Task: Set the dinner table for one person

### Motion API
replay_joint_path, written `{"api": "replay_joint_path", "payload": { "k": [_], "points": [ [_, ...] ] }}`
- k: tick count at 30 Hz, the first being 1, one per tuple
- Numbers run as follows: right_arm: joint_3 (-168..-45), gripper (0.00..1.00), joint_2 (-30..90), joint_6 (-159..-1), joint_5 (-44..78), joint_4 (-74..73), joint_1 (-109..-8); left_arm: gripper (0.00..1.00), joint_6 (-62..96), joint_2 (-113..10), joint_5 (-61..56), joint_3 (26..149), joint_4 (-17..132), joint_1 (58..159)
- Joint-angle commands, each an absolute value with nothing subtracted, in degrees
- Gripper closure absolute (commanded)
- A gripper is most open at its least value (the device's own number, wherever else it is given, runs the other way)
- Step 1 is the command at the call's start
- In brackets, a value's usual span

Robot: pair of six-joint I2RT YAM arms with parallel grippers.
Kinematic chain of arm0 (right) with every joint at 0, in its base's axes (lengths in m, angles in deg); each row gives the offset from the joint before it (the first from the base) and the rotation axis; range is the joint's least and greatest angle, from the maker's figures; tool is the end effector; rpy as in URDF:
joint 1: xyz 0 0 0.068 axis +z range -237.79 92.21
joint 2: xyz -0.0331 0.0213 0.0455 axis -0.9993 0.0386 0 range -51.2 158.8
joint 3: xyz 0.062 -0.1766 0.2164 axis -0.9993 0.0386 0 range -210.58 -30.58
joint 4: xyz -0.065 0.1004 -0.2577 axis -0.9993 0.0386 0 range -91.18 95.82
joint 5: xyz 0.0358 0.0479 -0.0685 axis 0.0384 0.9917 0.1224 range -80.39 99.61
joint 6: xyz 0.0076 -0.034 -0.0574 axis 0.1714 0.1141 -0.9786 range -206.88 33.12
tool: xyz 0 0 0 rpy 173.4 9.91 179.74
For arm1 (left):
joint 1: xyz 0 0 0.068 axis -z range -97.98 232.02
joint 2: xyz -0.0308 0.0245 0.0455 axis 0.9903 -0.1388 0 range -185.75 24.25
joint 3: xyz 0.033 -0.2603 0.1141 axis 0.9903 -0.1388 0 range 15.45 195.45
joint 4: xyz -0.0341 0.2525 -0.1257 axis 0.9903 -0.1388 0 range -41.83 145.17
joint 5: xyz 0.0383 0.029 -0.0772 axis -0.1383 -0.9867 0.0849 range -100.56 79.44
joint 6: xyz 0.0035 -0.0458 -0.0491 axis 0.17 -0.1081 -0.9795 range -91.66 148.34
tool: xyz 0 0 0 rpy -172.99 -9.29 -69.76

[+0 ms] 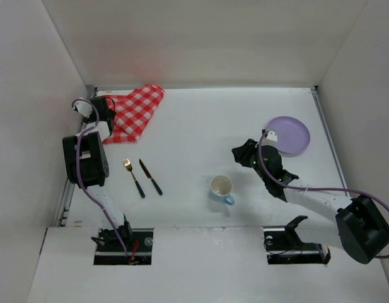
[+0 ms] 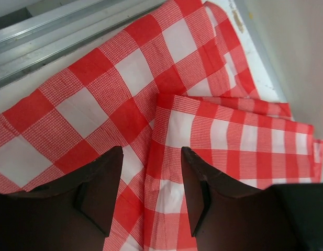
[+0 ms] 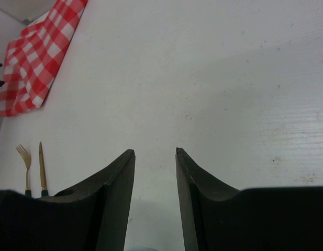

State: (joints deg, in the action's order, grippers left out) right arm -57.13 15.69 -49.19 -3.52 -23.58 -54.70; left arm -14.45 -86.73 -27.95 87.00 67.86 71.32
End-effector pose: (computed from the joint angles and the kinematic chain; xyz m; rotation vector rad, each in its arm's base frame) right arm 0.2369 0.1399 0.2016 0.2374 1.9101 0.6280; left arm 0.4659 0.1044 0.1918 -1.0715 1.7064 -0.0467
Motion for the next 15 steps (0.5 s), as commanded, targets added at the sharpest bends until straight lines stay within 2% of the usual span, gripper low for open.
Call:
{"api": "replay_joint_path", "payload": {
  "k": [1, 12, 15],
  "points": [
    [-59.41, 0.57, 15.24, -50.32, -3.58, -25.53, -54.17, 0.55, -11.31, -88.6, -24.64, 91.46, 65.89, 71.43],
    [-59.76, 0.56, 16.21, -50.76, -3.31, -25.79, -53.73, 0.58, -10.25, -95.02, -22.96, 97.27, 64.05, 70.99],
    [-59.68, 0.56, 15.77, -50.76, -3.75, -25.79, -53.73, 0.66, -10.69, -95.55, -22.78, 97.27, 64.49, 70.99]
  ]
}}
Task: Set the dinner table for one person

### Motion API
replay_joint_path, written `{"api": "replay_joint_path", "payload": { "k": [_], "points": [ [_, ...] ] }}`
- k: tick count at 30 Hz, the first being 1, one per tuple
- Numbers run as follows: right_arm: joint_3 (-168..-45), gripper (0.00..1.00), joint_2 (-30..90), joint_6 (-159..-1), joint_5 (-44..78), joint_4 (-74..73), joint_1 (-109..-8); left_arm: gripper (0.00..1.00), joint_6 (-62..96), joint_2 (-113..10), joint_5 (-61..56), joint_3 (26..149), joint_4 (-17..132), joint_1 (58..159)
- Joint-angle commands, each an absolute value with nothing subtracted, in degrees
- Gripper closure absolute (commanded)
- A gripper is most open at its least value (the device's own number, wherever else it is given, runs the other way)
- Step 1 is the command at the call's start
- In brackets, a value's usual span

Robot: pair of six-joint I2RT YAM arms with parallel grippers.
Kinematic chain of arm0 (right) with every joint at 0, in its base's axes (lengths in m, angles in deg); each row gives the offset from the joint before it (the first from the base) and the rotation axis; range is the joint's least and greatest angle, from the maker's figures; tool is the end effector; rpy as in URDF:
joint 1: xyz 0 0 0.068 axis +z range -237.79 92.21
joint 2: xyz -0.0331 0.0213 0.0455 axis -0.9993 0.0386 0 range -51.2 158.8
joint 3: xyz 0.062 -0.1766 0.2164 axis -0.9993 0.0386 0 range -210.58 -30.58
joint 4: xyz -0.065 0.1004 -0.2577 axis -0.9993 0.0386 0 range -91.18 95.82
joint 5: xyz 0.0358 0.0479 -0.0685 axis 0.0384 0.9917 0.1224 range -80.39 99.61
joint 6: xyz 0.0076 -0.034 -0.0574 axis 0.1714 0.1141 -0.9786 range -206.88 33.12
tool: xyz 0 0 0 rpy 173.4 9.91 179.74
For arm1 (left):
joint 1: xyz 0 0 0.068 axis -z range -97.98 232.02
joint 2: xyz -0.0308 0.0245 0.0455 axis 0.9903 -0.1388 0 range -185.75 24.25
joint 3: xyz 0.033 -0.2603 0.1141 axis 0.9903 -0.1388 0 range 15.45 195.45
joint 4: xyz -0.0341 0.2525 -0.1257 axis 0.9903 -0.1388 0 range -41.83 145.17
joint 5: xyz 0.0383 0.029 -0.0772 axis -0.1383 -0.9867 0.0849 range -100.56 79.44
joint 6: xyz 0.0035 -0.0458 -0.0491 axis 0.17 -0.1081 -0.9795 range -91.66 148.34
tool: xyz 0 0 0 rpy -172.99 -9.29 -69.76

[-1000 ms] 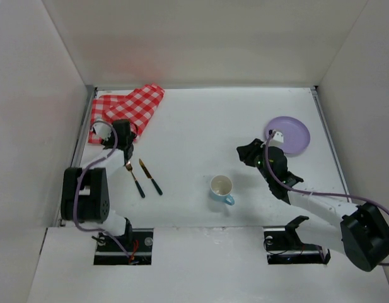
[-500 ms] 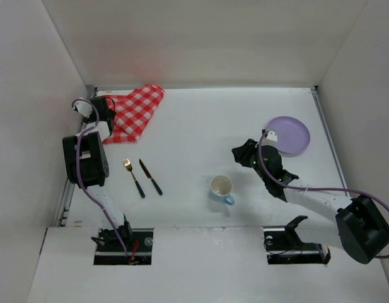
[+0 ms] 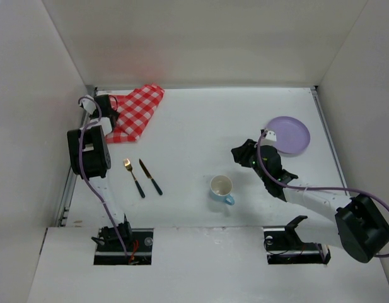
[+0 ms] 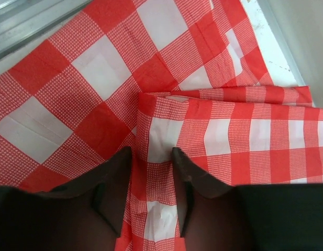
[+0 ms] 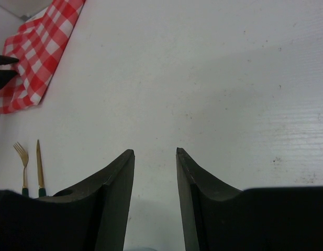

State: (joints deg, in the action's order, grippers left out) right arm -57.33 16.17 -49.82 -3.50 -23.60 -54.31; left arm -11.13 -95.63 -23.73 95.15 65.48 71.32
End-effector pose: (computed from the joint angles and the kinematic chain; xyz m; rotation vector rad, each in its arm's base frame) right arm 0.2371 0.1423 0.2008 0.2198 1.9162 0.6231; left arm 0.5009 0.1071 0.1636 -1.0044 1.8189 -0.0663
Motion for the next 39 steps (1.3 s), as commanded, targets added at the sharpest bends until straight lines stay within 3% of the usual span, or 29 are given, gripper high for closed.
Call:
{"api": "replay_joint_path", "payload": {
  "k": [1, 5, 8, 22, 31, 34, 39],
  "points": [
    [-59.59, 0.56, 15.69, -50.76, -3.58, -25.79, -53.73, 0.7, -10.69, -95.63, -22.52, 97.36, 64.66, 71.07],
    [-59.59, 0.56, 15.51, -50.76, -3.84, -25.88, -53.73, 0.88, -10.68, -94.59, -20.68, 98.15, 66.07, 72.65],
    [-59.59, 0.56, 15.86, -50.76, -3.66, -26.06, -53.64, 0.92, -10.6, -92.74, -19.27, 97.98, 68.87, 75.72],
    [-56.25, 0.56, 10.07, -49.01, -8.4, -26.85, -54.78, 0.94, -3.66, -91.67, -9.08, 94.81, 87.24, 104.72],
    [-53.88, 0.42, 7.16, -46.98, -10.78, -27.11, -57.24, 0.93, 2.75, -99.32, -2.66, 99.2, 89.62, 122.13],
    [-53.0, 0.39, 6.2, -45.58, -11.92, -27.03, -58.47, 0.89, 3.99, -100.73, -0.38, 101.23, 88.66, 124.42],
    [-51.42, 0.34, 4.08, -42.77, -12.02, -25.53, -62.86, 0.53, 2.85, -95.22, -3.78, 96.76, 89.71, 125.04]
  ]
}}
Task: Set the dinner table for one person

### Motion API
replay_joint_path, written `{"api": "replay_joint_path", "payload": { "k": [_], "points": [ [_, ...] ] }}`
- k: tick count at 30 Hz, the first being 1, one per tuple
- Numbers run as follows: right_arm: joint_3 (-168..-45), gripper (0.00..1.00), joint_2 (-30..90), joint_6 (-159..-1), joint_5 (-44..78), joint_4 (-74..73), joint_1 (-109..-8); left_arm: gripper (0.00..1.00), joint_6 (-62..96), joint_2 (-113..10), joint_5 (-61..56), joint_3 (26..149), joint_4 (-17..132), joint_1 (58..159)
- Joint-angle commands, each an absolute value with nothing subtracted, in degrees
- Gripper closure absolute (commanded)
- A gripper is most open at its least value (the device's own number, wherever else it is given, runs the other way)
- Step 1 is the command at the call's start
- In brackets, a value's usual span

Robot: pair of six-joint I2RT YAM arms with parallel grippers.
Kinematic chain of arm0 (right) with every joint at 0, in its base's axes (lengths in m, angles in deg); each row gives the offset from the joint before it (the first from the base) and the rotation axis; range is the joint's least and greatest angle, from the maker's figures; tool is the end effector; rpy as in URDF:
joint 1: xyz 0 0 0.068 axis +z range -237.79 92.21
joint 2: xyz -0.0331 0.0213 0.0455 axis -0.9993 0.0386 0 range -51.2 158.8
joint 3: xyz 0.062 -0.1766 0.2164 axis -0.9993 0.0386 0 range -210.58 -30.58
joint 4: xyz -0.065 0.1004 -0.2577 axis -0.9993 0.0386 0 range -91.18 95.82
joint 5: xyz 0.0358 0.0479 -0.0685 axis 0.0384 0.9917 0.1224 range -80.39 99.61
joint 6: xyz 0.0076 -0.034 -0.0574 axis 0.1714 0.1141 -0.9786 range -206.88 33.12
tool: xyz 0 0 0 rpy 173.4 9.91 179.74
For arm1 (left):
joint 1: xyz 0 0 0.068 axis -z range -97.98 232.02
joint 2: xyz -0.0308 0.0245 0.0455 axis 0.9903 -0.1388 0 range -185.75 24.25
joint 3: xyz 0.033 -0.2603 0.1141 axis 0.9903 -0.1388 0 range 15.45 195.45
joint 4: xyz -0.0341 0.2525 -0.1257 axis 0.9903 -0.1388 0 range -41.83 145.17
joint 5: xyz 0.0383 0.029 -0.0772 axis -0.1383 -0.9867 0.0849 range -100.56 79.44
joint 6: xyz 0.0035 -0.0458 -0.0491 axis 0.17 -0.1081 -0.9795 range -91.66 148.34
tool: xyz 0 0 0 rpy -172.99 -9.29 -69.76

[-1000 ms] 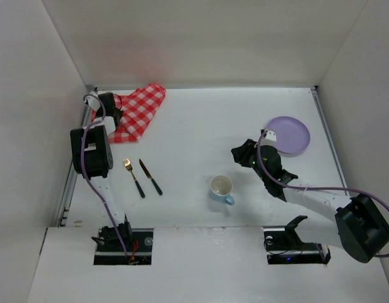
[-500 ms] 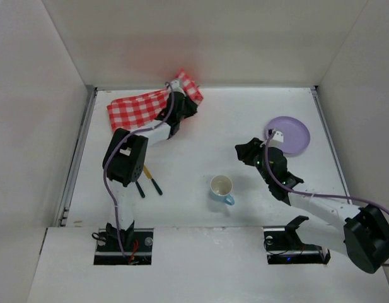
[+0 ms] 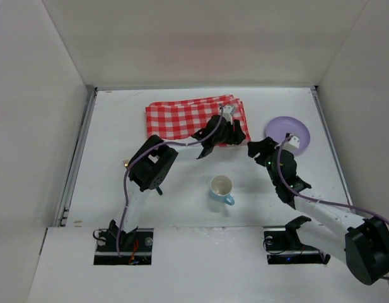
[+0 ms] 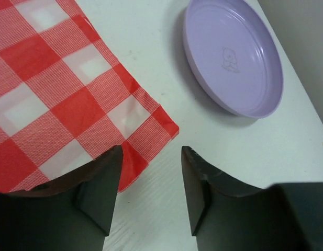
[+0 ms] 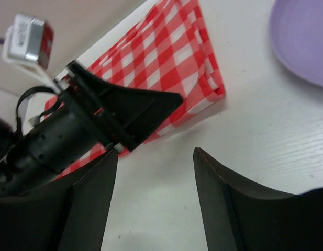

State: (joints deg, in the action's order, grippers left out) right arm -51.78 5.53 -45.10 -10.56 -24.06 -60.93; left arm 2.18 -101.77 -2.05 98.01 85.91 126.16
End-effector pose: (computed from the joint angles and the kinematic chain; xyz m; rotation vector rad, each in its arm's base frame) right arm 0.2248 0.0932 0.2109 0.4859 1.7446 0.5457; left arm 0.3848 -0.3844 0.1685 0.4094 1.8628 -0.9921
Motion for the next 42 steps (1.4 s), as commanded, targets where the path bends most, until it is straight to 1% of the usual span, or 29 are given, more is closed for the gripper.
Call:
{"api": "replay_joint_path", "payload": {
  "k": [1, 4, 6, 9, 13, 18, 21, 23, 29, 30, 31, 33, 35, 36, 38, 42],
  "points": [
    [-51.33, 0.33, 4.34, -42.15, -11.58, -25.36, -63.39, 0.49, 2.5, -92.85, -4.75, 94.83, 90.15, 125.04],
    [-51.59, 0.31, 6.53, -41.09, -10.78, -25.44, -63.92, 0.45, 0.57, -84.85, -6.87, 87.9, 93.91, 124.25],
    [-52.2, 0.29, 9.08, -40.92, -10.61, -25.88, -64.01, 0.45, -2.06, -79.4, -8.88, 82.36, 96.65, 123.03],
    [-53.52, 0.28, 13.47, -40.31, -9.91, -25.88, -64.19, 0.45, -9.87, -71.05, -15.55, 71.73, 98.24, 120.04],
    [-55.89, 0.29, 19.88, -34.34, -7.02, -25.53, -66.73, 0.45, -23.14, -63.57, -24.17, 57.58, 93.86, 115.21],
    [-61.68, 0.35, 32.53, -27.49, -3.22, -27.54, -70.25, 0.45, -31.77, -58.9, -26.65, 44.83, 91.91, 108.97],
    [-63.8, 0.37, 38.78, -23.27, -2.7, -30.27, -70.87, 0.45, -33.27, -57.93, -26.91, 40.77, 91.82, 105.45],
    [-65.12, 0.39, 42.39, -19.93, -1.21, -31.41, -70.87, 0.45, -34.67, -57.84, -26.12, 39.54, 91.82, 103.43],
    [-67.84, 0.45, 48.28, -14.99, -2.61, -31.86, -70.87, 0.46, -37.58, -60.38, -25.77, 39.09, 92.79, 100.7],
    [-68.55, 0.47, 48.9, -14.99, -2.87, -32.12, -70.69, 0.46, -38.1, -61.09, -25.6, 39.09, 93.22, 100.43],
    [-69.34, 0.53, 49.52, -14.99, -3.31, -31.43, -70.69, 0.48, -38.28, -61.53, -25.77, 38.92, 93.75, 100.26],
    [-69.7, 0.73, 50.4, -14.2, -3.66, -31.16, -70.69, 0.54, -38.64, -63.02, -25.6, 38.74, 95.16, 99.91],
    [-68.74, 0.85, 50.4, -12.54, -3.66, -31.85, -70.69, 0.6, -38.99, -64.34, -24.55, 38.74, 96.47, 99.2],
    [-68.03, 0.88, 49.97, -12.27, -3.4, -32.29, -70.78, 0.64, -38.99, -64.87, -23.93, 38.74, 97.0, 98.85],
    [-65.41, 0.91, 47.25, -12.0, -4.01, -33.35, -70.69, 0.7, -38.9, -65.57, -23.22, 38.74, 98.06, 98.59],
    [-57.32, 0.91, 38.03, -11.56, -7.26, -34.58, -70.6, 0.82, -38.55, -65.84, -21.99, 38.48, 98.85, 98.15]
  ]
}}
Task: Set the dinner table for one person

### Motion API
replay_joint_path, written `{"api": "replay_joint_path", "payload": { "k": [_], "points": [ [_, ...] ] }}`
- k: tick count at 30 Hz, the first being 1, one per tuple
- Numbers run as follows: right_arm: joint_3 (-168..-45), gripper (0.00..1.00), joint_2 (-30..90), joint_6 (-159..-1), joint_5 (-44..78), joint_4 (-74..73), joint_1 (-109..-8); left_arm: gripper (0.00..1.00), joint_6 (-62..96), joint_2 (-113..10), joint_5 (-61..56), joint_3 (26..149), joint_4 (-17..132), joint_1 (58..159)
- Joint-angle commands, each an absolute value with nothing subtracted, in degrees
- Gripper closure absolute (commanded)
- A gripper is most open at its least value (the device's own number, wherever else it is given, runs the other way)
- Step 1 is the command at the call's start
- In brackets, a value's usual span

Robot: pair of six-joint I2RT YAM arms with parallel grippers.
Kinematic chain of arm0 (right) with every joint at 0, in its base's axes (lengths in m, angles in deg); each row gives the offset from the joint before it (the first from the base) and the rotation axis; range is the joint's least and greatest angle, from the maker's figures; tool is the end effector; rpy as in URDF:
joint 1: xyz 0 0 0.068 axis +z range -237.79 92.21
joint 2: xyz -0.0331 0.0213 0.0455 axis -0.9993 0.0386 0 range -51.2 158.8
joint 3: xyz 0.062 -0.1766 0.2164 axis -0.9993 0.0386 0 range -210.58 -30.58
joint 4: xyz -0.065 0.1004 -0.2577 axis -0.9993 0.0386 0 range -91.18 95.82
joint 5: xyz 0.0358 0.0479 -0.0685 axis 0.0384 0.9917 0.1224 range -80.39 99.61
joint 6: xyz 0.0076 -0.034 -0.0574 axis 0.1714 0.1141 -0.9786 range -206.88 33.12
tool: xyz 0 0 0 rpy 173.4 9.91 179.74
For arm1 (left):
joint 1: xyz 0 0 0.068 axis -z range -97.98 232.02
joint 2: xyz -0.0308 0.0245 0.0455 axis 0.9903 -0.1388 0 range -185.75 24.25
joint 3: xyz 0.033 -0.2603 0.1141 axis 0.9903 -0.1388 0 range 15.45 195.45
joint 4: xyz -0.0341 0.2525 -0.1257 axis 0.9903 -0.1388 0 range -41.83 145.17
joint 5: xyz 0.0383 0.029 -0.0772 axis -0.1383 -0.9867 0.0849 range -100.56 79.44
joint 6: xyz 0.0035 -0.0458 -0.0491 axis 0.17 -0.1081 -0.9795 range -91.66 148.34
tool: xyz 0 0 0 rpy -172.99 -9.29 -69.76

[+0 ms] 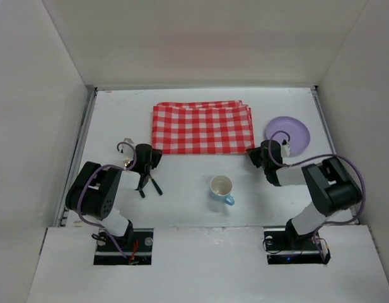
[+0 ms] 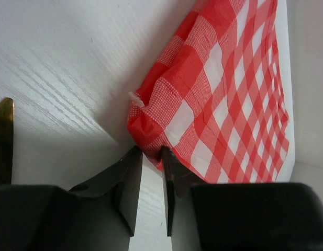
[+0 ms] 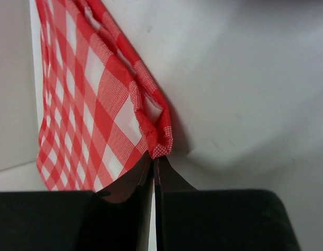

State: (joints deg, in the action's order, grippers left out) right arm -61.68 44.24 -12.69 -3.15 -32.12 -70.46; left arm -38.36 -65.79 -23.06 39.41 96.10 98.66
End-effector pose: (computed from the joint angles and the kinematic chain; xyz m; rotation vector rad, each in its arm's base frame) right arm 0.3111 0.0848 0.1039 1.1718 1.8843 0.6815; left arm 0.2894 -0.0743 0.1158 -1.0044 1.8113 -0.7035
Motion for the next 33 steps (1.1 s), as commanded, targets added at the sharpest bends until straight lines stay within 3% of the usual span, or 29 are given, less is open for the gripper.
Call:
{"api": "replay_joint_path", "payload": {
  "k": [1, 10, 12, 16, 19, 21, 23, 26, 28, 30, 33],
  "points": [
    [-56.09, 0.91, 36.36, -11.65, -7.62, -34.32, -70.6, 0.85, -38.29, -65.67, -21.9, 38.13, 98.94, 98.49],
    [-48.17, 0.88, 25.8, -13.67, -7.7, -32.48, -70.6, 0.9, -37.58, -58.56, -21.73, 31.19, 96.84, 100.87],
    [-47.2, 0.77, 23.08, -13.85, -8.67, -31.25, -70.6, 0.87, -37.32, -55.13, -22.34, 30.22, 94.38, 102.18],
    [-47.37, 0.4, 15.44, -18.23, -11.39, -25.37, -69.82, 0.64, -32.94, -46.71, -23.31, 30.74, 88.32, 103.6],
    [-48.34, 0.3, 8.15, -23.06, -12.97, -19.84, -68.59, 0.49, -29.25, -39.76, -23.92, 32.05, 84.19, 103.77],
    [-48.78, 0.28, 2.7, -26.14, -14.29, -16.06, -67.88, 0.46, -27.05, -35.19, -24.8, 33.55, 81.12, 104.29],
    [-49.3, 0.28, -2.4, -28.69, -15.61, -11.84, -67.79, 0.47, -24.85, -31.5, -25.41, 34.78, 79.17, 105.35],
    [-49.92, 0.34, -9.52, -32.03, -15.97, -6.3, -68.31, 0.55, -20.46, -28.41, -26.47, 35.75, 79.69, 109.12],
    [-50.27, 0.5, -12.95, -33.26, -16.06, -3.13, -69.46, 0.67, -17.47, -27.87, -26.3, 36.1, 81.27, 112.37],
    [-50.8, 0.68, -14.19, -34.67, -15.62, -1.02, -71.38, 0.9, -13.43, -27.35, -26.91, 35.67, 83.37, 116.23],
    [-52.38, 0.84, -12.71, -36.08, -13.86, 1.62, -73.59, 0.95, -9.82, -26.47, -30.68, 35.05, 83.74, 119.49]
  ]
}}
